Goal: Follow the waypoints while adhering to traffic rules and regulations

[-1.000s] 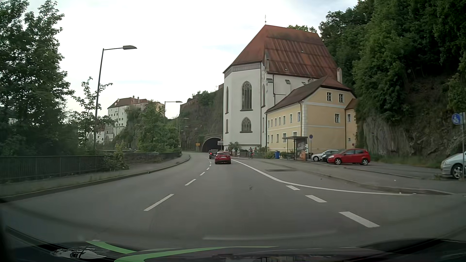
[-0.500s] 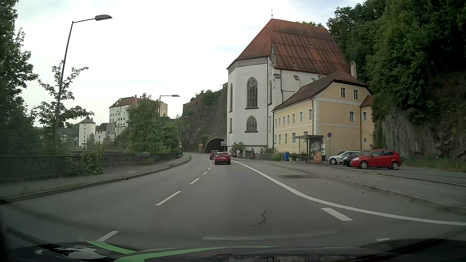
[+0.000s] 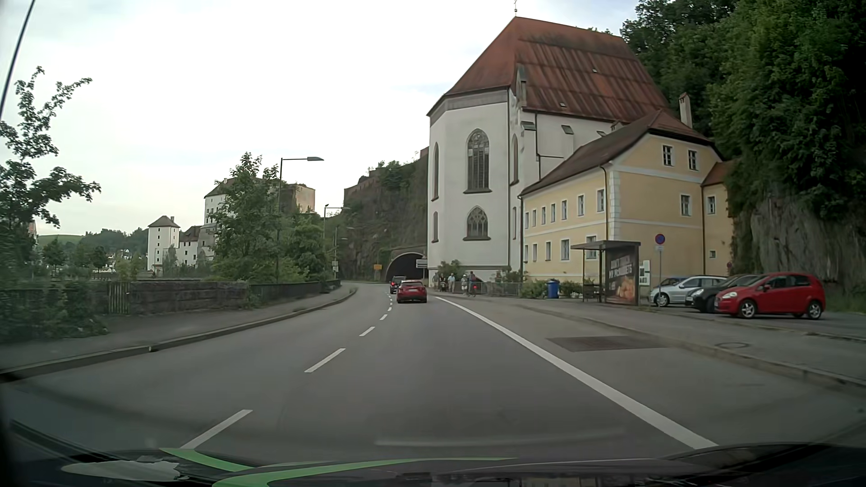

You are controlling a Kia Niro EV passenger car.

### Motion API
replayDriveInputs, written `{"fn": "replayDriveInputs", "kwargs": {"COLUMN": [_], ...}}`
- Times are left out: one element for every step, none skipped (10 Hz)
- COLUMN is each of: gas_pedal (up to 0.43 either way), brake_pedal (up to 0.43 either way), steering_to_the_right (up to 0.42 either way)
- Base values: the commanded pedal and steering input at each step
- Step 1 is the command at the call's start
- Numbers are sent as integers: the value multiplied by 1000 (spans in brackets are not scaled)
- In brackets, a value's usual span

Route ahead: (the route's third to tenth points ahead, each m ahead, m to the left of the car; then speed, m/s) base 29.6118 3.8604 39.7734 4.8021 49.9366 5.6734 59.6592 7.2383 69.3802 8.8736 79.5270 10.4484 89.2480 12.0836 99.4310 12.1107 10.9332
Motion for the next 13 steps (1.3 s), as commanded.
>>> {"fn": "replayDriveInputs", "kwargs": {"gas_pedal": [177,177,177,177,169,157,67,59,59,59,59,59,59], "brake_pedal": [0,0,0,0,0,0,0,0,0,0,0,0,0], "steering_to_the_right": [-14,-13,-14,-14,-14,-14,-14,-15,-15,-17,-17,-17,-17]}}
